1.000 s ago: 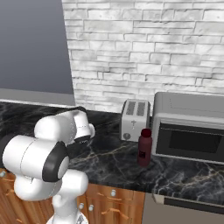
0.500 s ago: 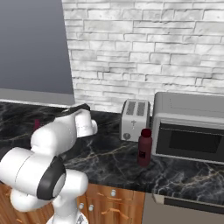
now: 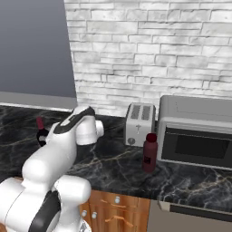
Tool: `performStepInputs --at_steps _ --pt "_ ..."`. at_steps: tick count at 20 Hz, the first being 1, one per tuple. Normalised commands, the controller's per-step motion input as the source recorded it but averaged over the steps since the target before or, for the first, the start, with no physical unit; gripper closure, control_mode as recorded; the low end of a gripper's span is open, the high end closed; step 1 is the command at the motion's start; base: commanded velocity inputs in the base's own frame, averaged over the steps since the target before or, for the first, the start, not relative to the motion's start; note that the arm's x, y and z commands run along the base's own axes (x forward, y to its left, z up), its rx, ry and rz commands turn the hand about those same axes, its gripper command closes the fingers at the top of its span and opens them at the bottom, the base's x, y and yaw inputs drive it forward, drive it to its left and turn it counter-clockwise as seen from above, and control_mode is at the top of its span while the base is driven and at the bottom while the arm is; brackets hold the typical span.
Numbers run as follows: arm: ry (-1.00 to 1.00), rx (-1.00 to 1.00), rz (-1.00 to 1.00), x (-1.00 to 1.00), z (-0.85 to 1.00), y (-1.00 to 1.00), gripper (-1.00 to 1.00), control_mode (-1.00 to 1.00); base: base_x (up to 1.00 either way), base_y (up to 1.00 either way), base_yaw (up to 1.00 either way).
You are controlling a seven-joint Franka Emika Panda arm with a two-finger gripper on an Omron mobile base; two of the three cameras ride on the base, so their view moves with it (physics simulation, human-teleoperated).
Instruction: There is a wine glass and glass cup on the dining counter. Place the wine bottle next to the wine glass and the juice bottle next to the glass cup.
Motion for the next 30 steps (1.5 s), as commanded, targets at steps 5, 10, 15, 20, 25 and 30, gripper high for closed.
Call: performStepInputs --at_steps 5,10,15,20,25,30 --pt "0.02 -0.02 -0.11 -0.07 0.24 -0.09 1.0 -1.0 0.0 0.0 0.0" --pt "0.02 -0.02 -0.09 -0.07 0.2 -0.06 1.0 -1.0 0.0 0.0 0.0" --pt "0.06 -0.01 -0.09 -0.04 0.16 -0.08 1.0 -1.0 0.0 0.0 0.0" --pt "0.06 -0.03 -0.09 -0.05 0.15 -0.07 1.0 -1.0 0.0 0.0 0.0" --pt "0.08 -0.08 -0.06 -0.01 0.11 -0.06 1.0 -1.0 0.0 0.0 0.0" --pt "0.0 -0.06 0.0 -0.13 0.11 -0.05 1.0 -1.0 0.0 0.0 0.0"
